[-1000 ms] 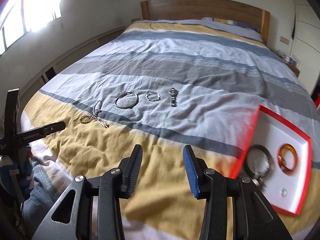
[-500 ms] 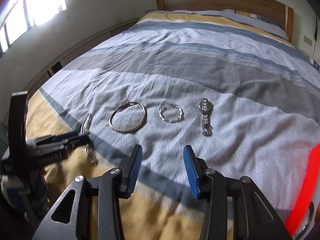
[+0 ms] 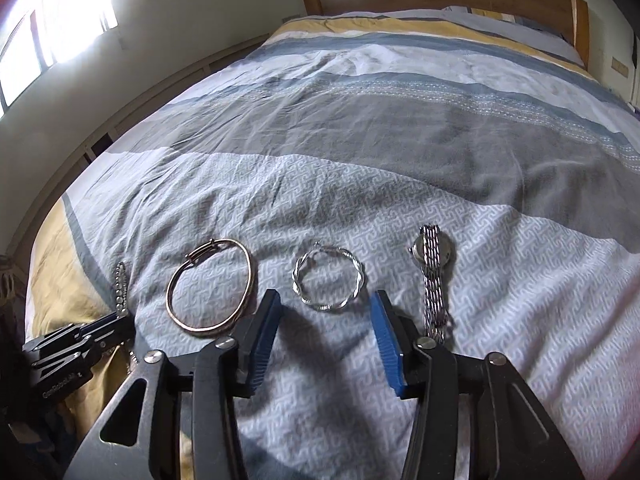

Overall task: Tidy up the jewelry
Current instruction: 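Grasp the pearl necklace with the left tool while the right tool grasps the twisted silver hoop, then carry the pearl necklace and silver hoop into the red box and release both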

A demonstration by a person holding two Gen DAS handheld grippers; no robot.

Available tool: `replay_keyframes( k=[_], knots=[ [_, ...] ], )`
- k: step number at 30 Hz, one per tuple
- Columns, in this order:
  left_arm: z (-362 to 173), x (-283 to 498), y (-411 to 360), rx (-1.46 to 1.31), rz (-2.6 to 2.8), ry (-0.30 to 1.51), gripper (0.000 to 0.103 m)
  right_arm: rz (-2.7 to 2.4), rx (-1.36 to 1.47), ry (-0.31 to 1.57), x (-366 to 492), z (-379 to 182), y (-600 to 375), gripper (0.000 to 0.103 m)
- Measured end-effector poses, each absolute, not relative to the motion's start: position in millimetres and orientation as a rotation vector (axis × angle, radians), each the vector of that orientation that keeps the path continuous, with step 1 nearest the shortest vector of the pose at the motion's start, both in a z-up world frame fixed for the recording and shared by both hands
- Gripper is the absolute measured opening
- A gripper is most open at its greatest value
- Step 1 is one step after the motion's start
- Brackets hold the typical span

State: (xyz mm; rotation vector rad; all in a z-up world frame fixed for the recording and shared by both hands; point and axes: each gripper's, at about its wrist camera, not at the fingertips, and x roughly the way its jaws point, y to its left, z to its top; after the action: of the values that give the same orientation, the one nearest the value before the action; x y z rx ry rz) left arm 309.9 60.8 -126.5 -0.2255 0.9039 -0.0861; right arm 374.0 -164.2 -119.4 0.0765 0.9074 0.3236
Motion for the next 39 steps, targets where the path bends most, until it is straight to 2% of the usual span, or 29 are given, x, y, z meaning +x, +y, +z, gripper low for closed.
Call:
replay_keyframes(
  k=[3, 7, 8, 9, 18, 26, 39],
  knots=[
    [-127, 310, 63, -0.243, -0.092, 0.898, 0.017, 0.329, 0.068, 0.904, 380, -121, -161, 0.054],
    [-128, 312, 63, -0.243, -0.097, 0.893, 0.015, 0.327, 0.060, 0.901, 386, -122, -158, 0.054],
    [-128, 311, 63, -0.241, -0.101, 0.893, 0.010, 0.323, 0.054, 0.902, 387, -122, -157, 0.051],
    [-128, 311, 63, -0.238, -0.104, 0.895, 0.006, 0.318, 0.045, 0.902, 388, -123, -155, 0.038],
    [-116, 306, 63, -0.255, -0.119, 0.884, 0.005, 0.314, 0.039, 0.877, 368, -108, -155, 0.039],
    [-80, 273, 57, -0.299, -0.173, 0.859, 0.005, 0.309, 0.071, 0.836, 316, -67, -168, 0.039],
    [-10, 180, 17, -0.299, -0.308, 0.824, 0.005, 0.225, 0.104, 0.751, 187, 6, -211, 0.039]
  ],
)
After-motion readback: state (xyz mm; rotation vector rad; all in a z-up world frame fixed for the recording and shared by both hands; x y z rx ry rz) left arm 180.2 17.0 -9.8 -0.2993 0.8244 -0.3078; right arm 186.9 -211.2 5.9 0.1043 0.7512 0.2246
